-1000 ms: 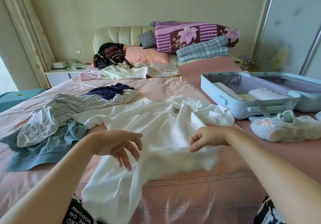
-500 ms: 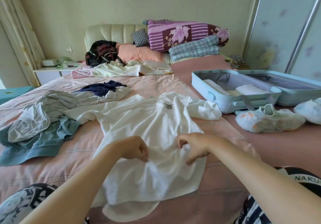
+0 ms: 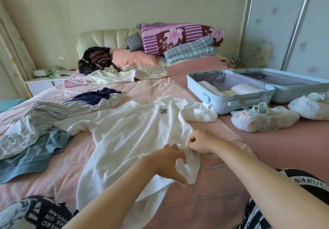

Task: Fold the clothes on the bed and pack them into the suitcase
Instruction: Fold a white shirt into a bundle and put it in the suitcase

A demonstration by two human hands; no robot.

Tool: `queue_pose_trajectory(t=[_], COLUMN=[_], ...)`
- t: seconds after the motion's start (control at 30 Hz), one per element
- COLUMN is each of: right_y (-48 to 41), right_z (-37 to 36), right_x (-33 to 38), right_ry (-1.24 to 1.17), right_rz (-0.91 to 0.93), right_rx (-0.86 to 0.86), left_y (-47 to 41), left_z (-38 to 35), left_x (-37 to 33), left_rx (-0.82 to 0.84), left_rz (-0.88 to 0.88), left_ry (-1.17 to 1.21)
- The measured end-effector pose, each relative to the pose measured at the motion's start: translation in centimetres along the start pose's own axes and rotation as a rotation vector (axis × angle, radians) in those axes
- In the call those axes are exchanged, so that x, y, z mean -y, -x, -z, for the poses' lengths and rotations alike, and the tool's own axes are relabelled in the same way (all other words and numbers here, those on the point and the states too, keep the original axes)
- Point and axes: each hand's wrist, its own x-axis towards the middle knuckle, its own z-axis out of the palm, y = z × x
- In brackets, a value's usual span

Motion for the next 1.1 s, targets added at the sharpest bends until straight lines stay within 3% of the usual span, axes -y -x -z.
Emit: queue_pose_trajectory(t=[0.07,0.13,0.27,0.4,0.53,0.6,0.67,0.73,0.77,0.83,0.93,1.0,1.07,1.1], right_y=[0.1,0.3,0.1,-0.2,-1.1,-1.4,-1.7,-1.2,-0.9,0.1,2.2,3.1,4.2,4.5], right_z=[0.2,0.0,-0.6,-1.4,-2.5,-2.2,-1.6,-0.5,0.1,1.5,4.1,5.3,5.8,5.9], right_x=[0.1,0.2,-0.2,0.8,2.8,3.1,2.9,3.0,3.0,2.8,2.2,1.2,0.4,0.0], right_ry=[-0.073,-0.164,-0.357,-0.203,-0.179,-0.058,0.098,0.010,-0.094,-0.273,-0.279,0.054,0.347,0.360], right_rz=[0.039,0.068,0.112,0.117,0.083,0.096,0.132,0.081,0.063,0.068,0.037,-0.061,-0.196,-0.267], right_rx=[-0.012,-0.020,0.050,0.063,-0.246,-0.426,-0.541,-0.551,-0.519,-0.429,-0.111,0.166,0.401,0.534], left_y=[-0.9,-1.2,-1.2,-1.0,-0.4,-0.1,0.3,0.9,1.2,1.8,1.6,0.7,-0.3,-0.8], left_z=[-0.8,-0.8,1.0,2.8,3.6,3.8,4.1,4.7,5.1,5.8,6.1,5.9,5.5,5.3], left_x=[0.7,1.4,2.6,3.4,4.6,4.7,4.6,4.2,4.0,3.3,1.8,0.7,-0.3,-0.7], left_rx=[-0.046,-0.127,-0.148,-0.273,-0.440,-0.483,-0.551,-0.542,-0.469,-0.159,0.337,0.323,0.126,0.014], left_rz=[-0.010,-0.010,0.158,0.312,0.336,0.327,0.306,0.229,0.192,0.178,0.156,0.121,0.119,0.112], left_ry=[-0.157,-0.100,0.244,0.662,0.813,0.834,0.894,1.045,1.117,1.185,1.001,0.872,0.741,0.648])
